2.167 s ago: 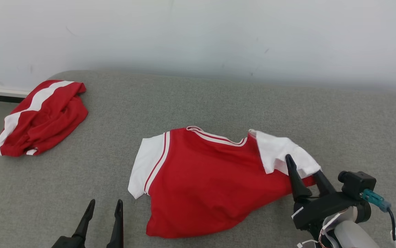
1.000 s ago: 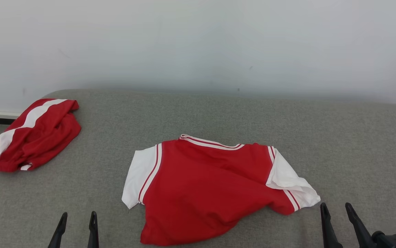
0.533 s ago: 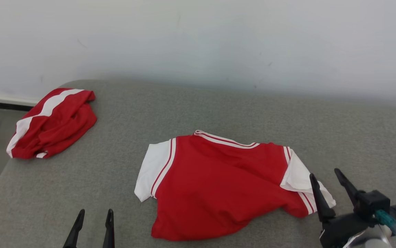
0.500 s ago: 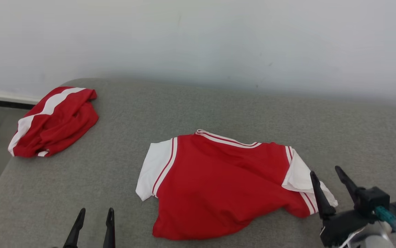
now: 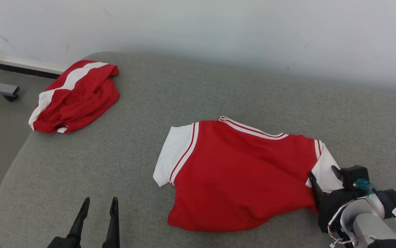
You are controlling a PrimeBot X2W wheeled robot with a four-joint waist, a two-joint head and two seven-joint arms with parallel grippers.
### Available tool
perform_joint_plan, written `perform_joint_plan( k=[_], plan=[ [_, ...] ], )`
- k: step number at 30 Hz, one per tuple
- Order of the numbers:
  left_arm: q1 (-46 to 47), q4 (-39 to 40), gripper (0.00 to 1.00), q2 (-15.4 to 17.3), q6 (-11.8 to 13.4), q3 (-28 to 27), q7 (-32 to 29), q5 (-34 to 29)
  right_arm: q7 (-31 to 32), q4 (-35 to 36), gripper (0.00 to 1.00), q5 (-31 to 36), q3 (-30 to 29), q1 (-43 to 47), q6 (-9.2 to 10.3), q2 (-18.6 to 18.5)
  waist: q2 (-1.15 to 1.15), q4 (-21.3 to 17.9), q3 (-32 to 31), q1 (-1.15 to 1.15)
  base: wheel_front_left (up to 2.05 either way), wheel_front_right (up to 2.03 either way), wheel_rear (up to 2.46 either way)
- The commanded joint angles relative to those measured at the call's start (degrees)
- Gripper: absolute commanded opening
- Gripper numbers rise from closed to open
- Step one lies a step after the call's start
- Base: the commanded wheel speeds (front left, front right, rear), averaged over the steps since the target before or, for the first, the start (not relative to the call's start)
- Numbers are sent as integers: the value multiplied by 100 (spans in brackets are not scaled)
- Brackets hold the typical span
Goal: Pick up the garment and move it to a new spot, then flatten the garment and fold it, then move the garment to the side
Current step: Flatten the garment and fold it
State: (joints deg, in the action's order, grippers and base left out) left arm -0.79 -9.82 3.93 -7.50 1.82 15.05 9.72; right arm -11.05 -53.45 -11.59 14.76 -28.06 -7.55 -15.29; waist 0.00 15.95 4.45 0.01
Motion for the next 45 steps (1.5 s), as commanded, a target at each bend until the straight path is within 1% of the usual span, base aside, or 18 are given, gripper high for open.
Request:
perform_joint_plan(
  k=[1,3,4,5,6,11,13,15,16,17,23,28,32,34,36,38,42,45],
  plan=[
    [114,-13,100,-20,6,4,19,20,107,-243,100,-82,23,-98,13,55,0,71,89,-1,0,0,0],
    [140,-15,100,-29,6,11,19,23,225,-505,100,-114,90,-220,13,109,0,81,122,-1,0,0,0],
    [146,-22,100,-32,6,11,19,22,283,-641,65,-117,113,-256,13,115,0,82,134,-1,0,0,0],
    [165,-25,100,-35,6,7,19,21,275,-746,23,-146,112,-291,13,129,0,78,145,-1,0,0,0],
    [189,-24,100,-40,6,3,19,19,241,-847,0,-175,90,-319,14,121,0,73,152,-1,0,0,0],
    [144,-35,100,-50,6,-61,19,5,-91,-1082,0,-328,-27,-513,14,16,0,-28,101,-1,0,0,0],
    [113,-42,100,-52,6,-71,19,-4,-167,-1083,0,-363,-52,-548,14,-15,0,-58,75,-1,0,0,0],
    [53,-44,100,-52,6,-106,19,-28,-279,-1045,0,-504,-121,-590,14,-56,0,-131,10,-1,0,0,0],
    [-8,-31,100,-53,6,-128,19,-45,-339,-983,0,-689,-234,-610,14,-159,0,-213,-59,-1,0,0,0],
    [-8,-31,100,-53,6,-128,19,-45,-339,-983,0,-689,-234,-610,14,-159,0,-213,-59,-1,0,0,0],
    [-56,-1,100,16,6,-100,19,-70,-416,-766,0,-1029,-531,-875,14,-854,0,-420,-210,-1,0,0,0],
    [-87,-23,100,52,6,-76,19,-54,-418,-592,0,-1147,-695,-1318,14,-1540,0,-543,-292,-1,0,0,0],
    [-160,-50,100,38,6,-51,19,-69,-418,-428,0,-1062,-759,-1743,14,-1922,0,-598,-404,-1,0,0,0],
    [-182,-57,100,24,6,-19,19,-74,-415,-341,0,-1008,-778,-1959,14,-2056,0,-597,-460,-1,0,0,0],
    [-179,-52,100,16,6,-1,19,-73,-393,-229,0,-968,-782,-2159,14,-2079,0,-592,-501,-1,0,0,0],
    [-203,-48,100,9,6,-1,19,-64,-373,-79,0,-972,-747,-2287,14,-1964,0,-583,-535,-1,0,0,0],
    [-275,-49,100,-5,6,-55,19,-32,-368,250,0,-977,-528,-2279,14,-1595,0,-563,-591,-1,0,0,0],
    [-261,-78,100,-16,6,-35,19,-10,-382,472,0,-1033,-400,-2180,14,-1228,0,-509,-611,-1,0,0,0]
  ],
)
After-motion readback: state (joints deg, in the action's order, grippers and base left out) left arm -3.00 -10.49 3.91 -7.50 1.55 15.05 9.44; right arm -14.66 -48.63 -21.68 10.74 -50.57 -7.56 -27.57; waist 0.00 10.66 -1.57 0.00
